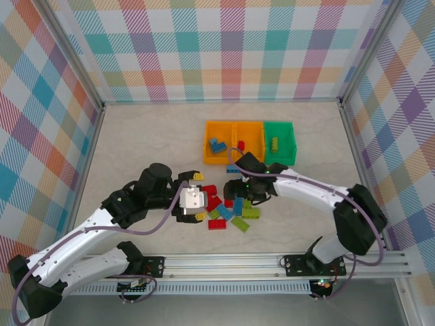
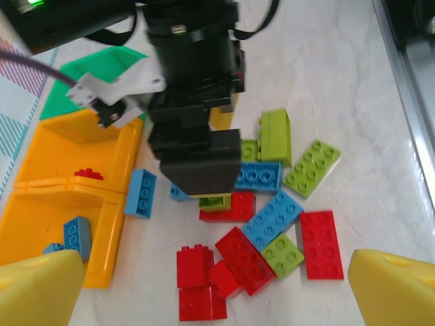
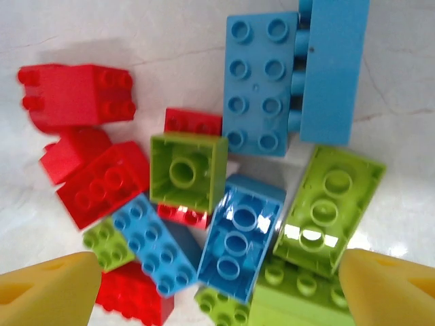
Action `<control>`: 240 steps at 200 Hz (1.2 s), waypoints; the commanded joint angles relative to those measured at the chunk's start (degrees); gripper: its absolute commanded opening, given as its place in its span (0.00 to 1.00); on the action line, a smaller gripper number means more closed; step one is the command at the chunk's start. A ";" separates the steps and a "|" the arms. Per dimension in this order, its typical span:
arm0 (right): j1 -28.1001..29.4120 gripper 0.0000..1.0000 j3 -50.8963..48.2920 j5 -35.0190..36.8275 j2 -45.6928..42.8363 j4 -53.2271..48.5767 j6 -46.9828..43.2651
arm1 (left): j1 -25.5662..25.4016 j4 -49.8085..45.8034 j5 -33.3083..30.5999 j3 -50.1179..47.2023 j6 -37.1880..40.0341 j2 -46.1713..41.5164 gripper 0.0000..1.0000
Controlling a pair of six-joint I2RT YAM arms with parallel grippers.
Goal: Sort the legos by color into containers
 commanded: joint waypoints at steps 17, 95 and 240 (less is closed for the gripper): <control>3.34 0.84 7.46 8.83 7.62 -4.02 1.10 | -0.38 1.29 -1.79 -2.91 6.44 -1.37 1.00; 5.39 0.49 11.29 11.23 14.78 -4.26 2.26 | -0.16 3.13 -2.99 -4.81 6.58 -4.44 1.00; -19.34 0.29 3.23 14.31 -10.41 6.12 -7.76 | 2.32 14.15 -3.29 -5.17 -4.71 -2.09 1.00</control>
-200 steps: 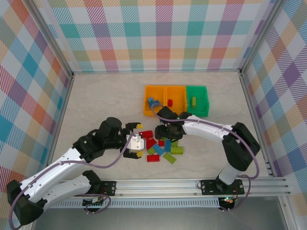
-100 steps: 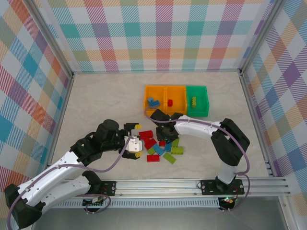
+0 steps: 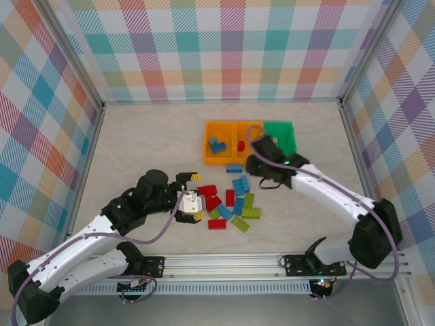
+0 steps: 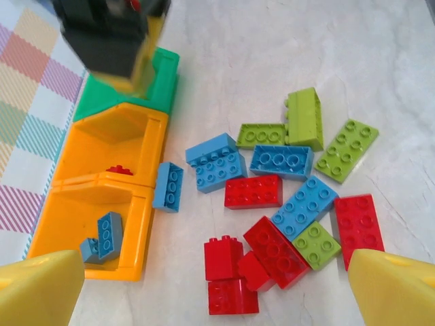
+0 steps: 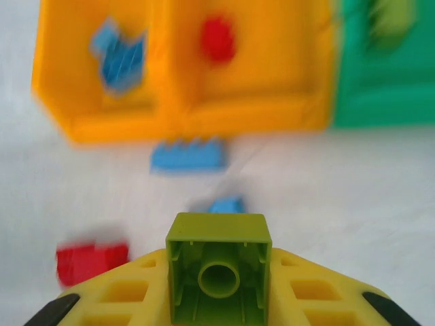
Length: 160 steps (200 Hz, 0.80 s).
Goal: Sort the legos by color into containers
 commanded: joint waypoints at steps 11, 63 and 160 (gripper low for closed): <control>-12.00 0.29 0.73 -1.43 2.77 5.15 -7.39 | 1.70 6.60 -1.33 2.33 -9.80 2.92 1.00; -20.38 0.33 11.93 -5.24 20.15 6.97 -10.98 | 4.26 6.30 -6.28 6.69 -19.00 6.52 1.00; -21.61 0.53 13.73 -10.51 18.52 2.78 -10.70 | 5.18 7.71 -10.55 6.89 -24.18 9.65 1.00</control>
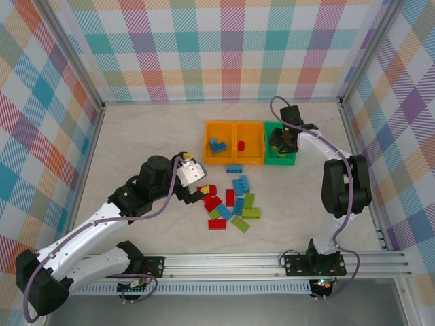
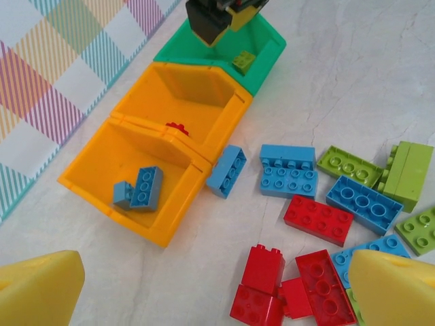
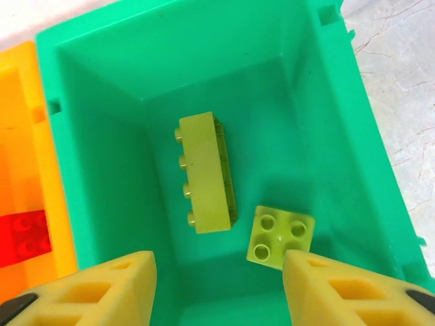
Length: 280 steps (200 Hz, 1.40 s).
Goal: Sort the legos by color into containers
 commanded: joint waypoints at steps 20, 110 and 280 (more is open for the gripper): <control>0.03 0.59 -5.96 -11.16 -16.73 -0.82 -1.20 | 1.84 2.16 -3.26 3.04 -7.35 3.24 1.00; 0.08 1.00 -29.95 -40.26 -55.72 -5.70 0.85 | 1.97 -13.39 -6.88 27.11 -58.34 31.88 1.00; 0.12 1.00 -33.38 -39.44 -58.12 -6.98 0.92 | -6.88 -19.64 -20.41 53.07 -71.06 71.45 0.91</control>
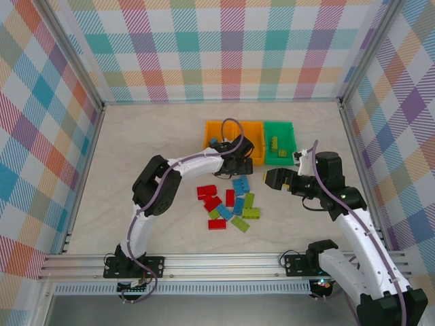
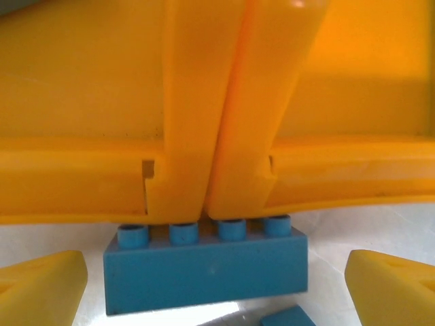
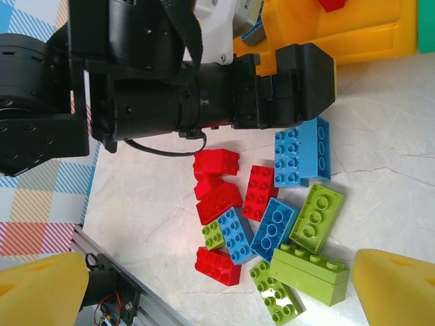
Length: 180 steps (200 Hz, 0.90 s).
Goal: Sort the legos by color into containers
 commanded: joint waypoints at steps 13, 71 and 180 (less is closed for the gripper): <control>0.10 1.00 -0.60 -0.55 -1.09 0.37 0.47 | -0.05 -3.45 -4.20 4.21 0.57 2.81 0.85; 0.13 1.00 -0.32 0.78 -1.26 -0.36 0.57 | -0.04 -2.63 -1.24 2.87 0.95 1.56 0.61; 0.10 1.00 1.25 2.27 -1.02 0.02 1.18 | 5.40 -0.04 -9.07 -0.03 7.27 -15.87 0.55</control>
